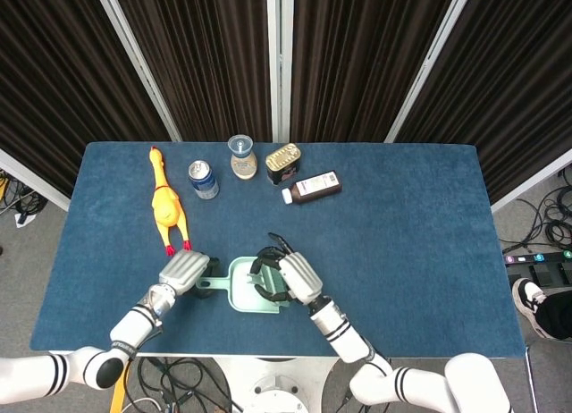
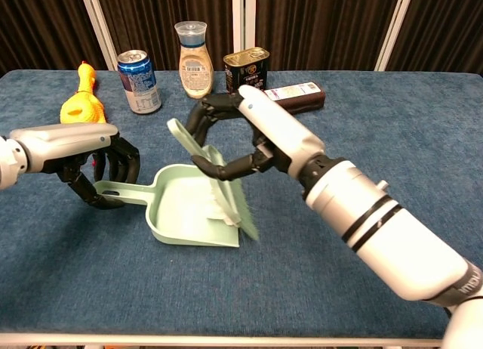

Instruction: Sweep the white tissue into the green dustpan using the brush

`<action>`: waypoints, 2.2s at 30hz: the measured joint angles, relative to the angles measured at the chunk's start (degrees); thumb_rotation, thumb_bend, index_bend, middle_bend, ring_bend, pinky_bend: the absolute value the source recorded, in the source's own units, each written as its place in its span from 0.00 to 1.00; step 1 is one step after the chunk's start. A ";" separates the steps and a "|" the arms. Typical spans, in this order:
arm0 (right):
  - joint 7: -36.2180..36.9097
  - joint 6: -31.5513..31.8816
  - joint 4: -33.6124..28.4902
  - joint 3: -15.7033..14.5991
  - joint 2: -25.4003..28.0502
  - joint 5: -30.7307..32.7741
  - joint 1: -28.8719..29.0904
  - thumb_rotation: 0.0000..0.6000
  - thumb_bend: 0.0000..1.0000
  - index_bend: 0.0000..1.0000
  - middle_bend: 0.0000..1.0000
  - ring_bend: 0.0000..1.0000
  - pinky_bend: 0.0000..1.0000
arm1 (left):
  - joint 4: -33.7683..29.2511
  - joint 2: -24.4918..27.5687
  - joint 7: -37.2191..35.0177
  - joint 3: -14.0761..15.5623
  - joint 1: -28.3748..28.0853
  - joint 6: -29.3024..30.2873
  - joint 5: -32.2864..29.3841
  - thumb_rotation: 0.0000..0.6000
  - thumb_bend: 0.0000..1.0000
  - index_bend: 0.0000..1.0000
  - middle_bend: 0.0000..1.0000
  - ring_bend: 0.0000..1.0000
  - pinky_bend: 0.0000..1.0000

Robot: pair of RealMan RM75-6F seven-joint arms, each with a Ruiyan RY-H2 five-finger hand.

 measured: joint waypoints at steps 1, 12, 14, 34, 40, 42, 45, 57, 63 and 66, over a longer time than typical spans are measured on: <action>0.10 -0.03 0.22 0.21 -0.38 -0.05 0.28 1.00 0.46 0.71 0.55 0.28 0.00 | 0.06 -0.17 -0.05 -0.07 -0.05 -0.03 -0.07 1.00 0.37 0.57 0.56 0.45 0.47; 1.42 -0.01 2.99 2.40 -3.97 -0.21 3.09 1.00 0.46 0.71 0.55 0.28 0.00 | 0.40 -2.85 -0.28 -1.39 -0.94 0.01 -1.35 1.00 0.37 0.57 0.56 0.45 0.48; 1.82 0.36 2.92 2.64 -4.03 -0.26 3.23 1.00 0.46 0.71 0.55 0.28 0.00 | 0.74 -3.23 -0.24 -1.59 -1.14 -0.12 -1.84 1.00 0.37 0.57 0.56 0.45 0.48; -2.00 -2.27 -5.81 0.50 10.11 3.58 -1.01 1.00 0.47 0.72 0.55 0.27 0.00 | 1.61 -1.38 -3.33 -2.70 -1.22 -1.52 -4.40 1.00 0.37 0.57 0.56 0.45 0.48; -0.60 -3.98 -0.52 0.72 5.85 4.27 0.00 1.00 0.47 0.72 0.55 0.27 0.00 | 2.31 -2.87 -3.36 -3.20 -2.38 -2.61 -4.98 1.00 0.37 0.57 0.56 0.45 0.48; 0.38 -4.26 1.30 1.21 3.92 4.26 0.87 1.00 0.47 0.72 0.55 0.27 0.00 | 2.86 -3.48 -3.23 -3.44 -2.86 -2.86 -5.31 1.00 0.37 0.57 0.56 0.45 0.48; 1.76 -4.41 3.42 2.12 1.38 4.05 2.38 1.00 0.47 0.72 0.55 0.27 0.00 | 3.17 -4.15 -2.95 -3.78 -3.40 -3.00 -6.00 1.00 0.37 0.57 0.56 0.45 0.48; 2.66 -2.24 3.91 3.45 -0.03 1.93 5.08 1.00 0.47 0.72 0.55 0.27 0.00 | 3.09 -3.33 -3.15 -3.62 -3.16 -1.92 -6.47 1.00 0.37 0.57 0.56 0.45 0.48; 0.39 -1.69 -1.92 1.88 7.94 1.20 3.33 1.00 0.47 0.72 0.55 0.25 0.00 | 2.52 -1.42 -4.53 -2.67 -1.44 -0.63 -5.25 1.00 0.37 0.57 0.56 0.45 0.48; -3.00 -2.98 -5.38 0.57 14.04 1.07 2.59 1.00 0.47 0.72 0.55 0.24 0.00 | 2.55 -0.71 -5.21 -2.31 -0.86 -0.45 -4.74 1.00 0.37 0.57 0.56 0.45 0.48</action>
